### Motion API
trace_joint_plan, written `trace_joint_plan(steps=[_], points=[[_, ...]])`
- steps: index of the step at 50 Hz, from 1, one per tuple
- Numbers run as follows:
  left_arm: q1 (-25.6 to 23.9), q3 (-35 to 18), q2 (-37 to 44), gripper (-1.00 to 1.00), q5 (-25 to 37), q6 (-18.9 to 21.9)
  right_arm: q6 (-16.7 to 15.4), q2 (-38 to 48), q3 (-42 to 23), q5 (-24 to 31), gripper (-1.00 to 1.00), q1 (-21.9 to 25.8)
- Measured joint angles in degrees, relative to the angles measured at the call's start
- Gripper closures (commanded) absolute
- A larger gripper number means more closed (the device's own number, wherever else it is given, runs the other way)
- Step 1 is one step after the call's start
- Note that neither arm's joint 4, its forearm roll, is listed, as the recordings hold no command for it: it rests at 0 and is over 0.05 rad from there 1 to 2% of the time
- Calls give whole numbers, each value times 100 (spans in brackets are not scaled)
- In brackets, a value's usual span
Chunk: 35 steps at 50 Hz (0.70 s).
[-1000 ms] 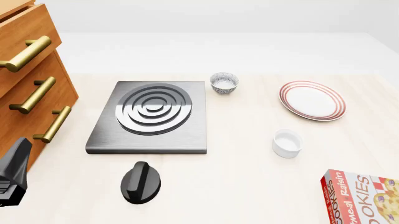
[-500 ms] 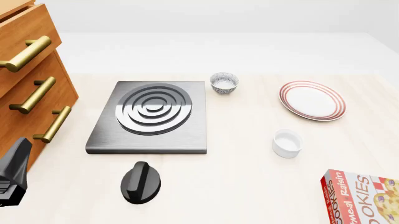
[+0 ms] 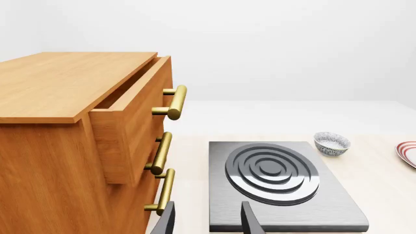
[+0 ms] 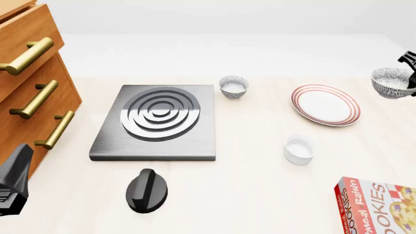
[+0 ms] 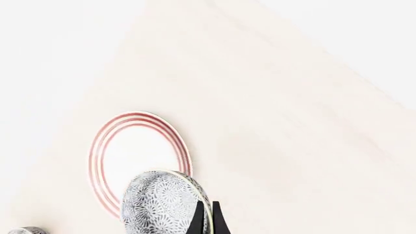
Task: Pick the akita bowl next to the cookies box and place it on the plate.
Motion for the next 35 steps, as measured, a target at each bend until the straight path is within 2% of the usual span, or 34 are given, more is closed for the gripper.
trace_joint_plan(steps=[17,35], points=[[0,0,0,-100,0,0,702,-38,104,-204,100,658],[0,0,0,-100,0,0,1148,81,338,-865,100,1125]])
